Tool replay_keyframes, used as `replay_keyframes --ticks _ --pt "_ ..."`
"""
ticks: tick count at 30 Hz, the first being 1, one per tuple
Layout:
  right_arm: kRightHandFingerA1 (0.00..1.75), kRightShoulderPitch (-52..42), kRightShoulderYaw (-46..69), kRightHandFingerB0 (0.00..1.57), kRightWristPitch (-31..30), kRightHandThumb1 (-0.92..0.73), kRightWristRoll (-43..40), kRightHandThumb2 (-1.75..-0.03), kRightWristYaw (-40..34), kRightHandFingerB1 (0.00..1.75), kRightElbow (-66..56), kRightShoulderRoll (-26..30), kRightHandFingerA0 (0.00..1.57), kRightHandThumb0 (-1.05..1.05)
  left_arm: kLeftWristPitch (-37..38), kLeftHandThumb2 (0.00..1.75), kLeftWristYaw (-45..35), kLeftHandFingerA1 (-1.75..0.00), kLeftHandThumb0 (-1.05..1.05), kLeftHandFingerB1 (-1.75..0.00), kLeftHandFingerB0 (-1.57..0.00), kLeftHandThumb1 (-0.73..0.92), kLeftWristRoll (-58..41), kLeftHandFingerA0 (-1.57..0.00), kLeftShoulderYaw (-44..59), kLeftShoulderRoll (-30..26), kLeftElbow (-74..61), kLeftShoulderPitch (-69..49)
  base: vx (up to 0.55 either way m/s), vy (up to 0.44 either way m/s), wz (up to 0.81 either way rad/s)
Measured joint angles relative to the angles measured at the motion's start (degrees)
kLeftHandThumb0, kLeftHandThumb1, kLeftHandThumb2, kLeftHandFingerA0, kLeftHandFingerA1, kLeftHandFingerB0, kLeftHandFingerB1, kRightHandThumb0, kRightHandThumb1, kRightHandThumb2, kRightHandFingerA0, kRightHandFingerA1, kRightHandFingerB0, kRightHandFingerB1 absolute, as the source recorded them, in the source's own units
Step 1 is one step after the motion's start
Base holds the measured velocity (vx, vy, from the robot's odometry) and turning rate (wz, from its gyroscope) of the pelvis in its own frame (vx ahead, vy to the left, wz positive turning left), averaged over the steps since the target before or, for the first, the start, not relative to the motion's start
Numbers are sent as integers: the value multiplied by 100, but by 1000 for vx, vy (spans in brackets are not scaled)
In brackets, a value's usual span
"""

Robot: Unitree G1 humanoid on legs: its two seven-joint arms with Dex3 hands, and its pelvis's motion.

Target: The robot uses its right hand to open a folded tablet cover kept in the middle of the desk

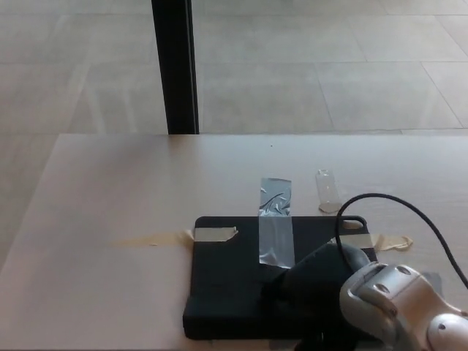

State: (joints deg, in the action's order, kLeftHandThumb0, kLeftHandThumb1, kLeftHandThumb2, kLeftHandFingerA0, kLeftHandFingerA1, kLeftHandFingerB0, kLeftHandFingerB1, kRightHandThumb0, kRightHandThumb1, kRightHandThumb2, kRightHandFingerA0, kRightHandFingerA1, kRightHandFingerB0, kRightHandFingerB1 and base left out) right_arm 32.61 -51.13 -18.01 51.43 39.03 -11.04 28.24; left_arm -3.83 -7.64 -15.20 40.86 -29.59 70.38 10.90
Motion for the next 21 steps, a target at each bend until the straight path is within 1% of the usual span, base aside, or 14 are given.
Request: replay_keyframes --ticks 1,2,3,5,7,8,9,10,13,17,18,19,20,21 --pt "92 -120 43 26 -76 -74 104 -122 37 55 -247 53 75 -105 0 63 0 -82 -77 -61 -37 75 0 -66 0 -2 0 12 0 0 0" --pt "94 -231 75 27 -133 -92 180 -73 73 43 -451 98 80 -105 0 63 0 -84 -76 -61 -37 75 0 -70 1 -7 0 16 0 0 0" --pt "97 -360 116 29 -186 -92 264 -75 106 43 -680 145 82 -105 0 63 0 -83 -75 -61 -36 76 0 -68 1 -13 0 19 0 0 0" --pt "74 -565 176 29 -255 -92 356 -76 158 42 -1007 200 73 -105 0 63 -1 -82 -76 -60 -38 75 -1 -68 2 -23 0 23 0 0 0" --pt "72 -952 225 31 -347 -92 435 -75 289 43 -1435 262 71 -105 0 63 -8 -83 -76 -61 -38 75 -2 -68 2 -32 0 35 0 0 0" --pt "74 -1272 225 27 -384 -76 466 -120 393 52 -1661 306 66 -105 0 63 -10 -83 -76 -61 -38 75 -4 -68 4 -36 1 39 0 0 0" --pt "73 -1433 250 28 -420 -92 497 -74 438 42 -1794 333 69 -105 0 63 -10 -83 -76 -61 -38 76 -7 -68 6 -38 2 39 0 0 0" --pt "75 -1613 298 23 -467 -73 530 -117 501 51 -1949 361 64 -102 0 63 -11 -83 -76 -60 -38 76 -13 -67 8 -43 2 41 0 0 0" --pt "70 -2296 434 25 -610 -76 593 -119 747 52 -2365 439 56 -105 -1 63 -14 -82 -76 -61 -37 76 -43 -67 12 -85 9 43 0 0 0" --pt "73 -3084 779 26 -809 -76 701 -118 970 52 -2691 511 60 -105 -2 63 -20 -82 -77 -61 -39 75 -96 -68 10 -180 23 55 0 0 0" --pt "94 -3310 915 27 -867 -91 723 -74 1001 42 -2712 511 67 -105 -3 63 -21 -85 -77 -62 -38 75 -111 -69 7 -205 28 65 0 0 0" --pt "94 -3516 1049 27 -919 -91 738 -74 1008 42 -2717 508 67 -105 -4 63 -26 -85 -77 -62 -38 75 -129 -69 8 -231 35 74 0 0 0" --pt "102 -3723 1203 26 -969 -78 754 -124 1007 52 -2717 498 76 -104 -6 62 -33 -84 -77 -63 -39 74 -153 -70 9 -258 44 83 0 0 0" --pt "102 -3901 1347 26 -1013 -78 767 -124 1003 52 -2713 478 76 -104 -11 62 -34 -84 -77 -63 -39 74 -178 -70 9 -288 54 91 0 0 0"
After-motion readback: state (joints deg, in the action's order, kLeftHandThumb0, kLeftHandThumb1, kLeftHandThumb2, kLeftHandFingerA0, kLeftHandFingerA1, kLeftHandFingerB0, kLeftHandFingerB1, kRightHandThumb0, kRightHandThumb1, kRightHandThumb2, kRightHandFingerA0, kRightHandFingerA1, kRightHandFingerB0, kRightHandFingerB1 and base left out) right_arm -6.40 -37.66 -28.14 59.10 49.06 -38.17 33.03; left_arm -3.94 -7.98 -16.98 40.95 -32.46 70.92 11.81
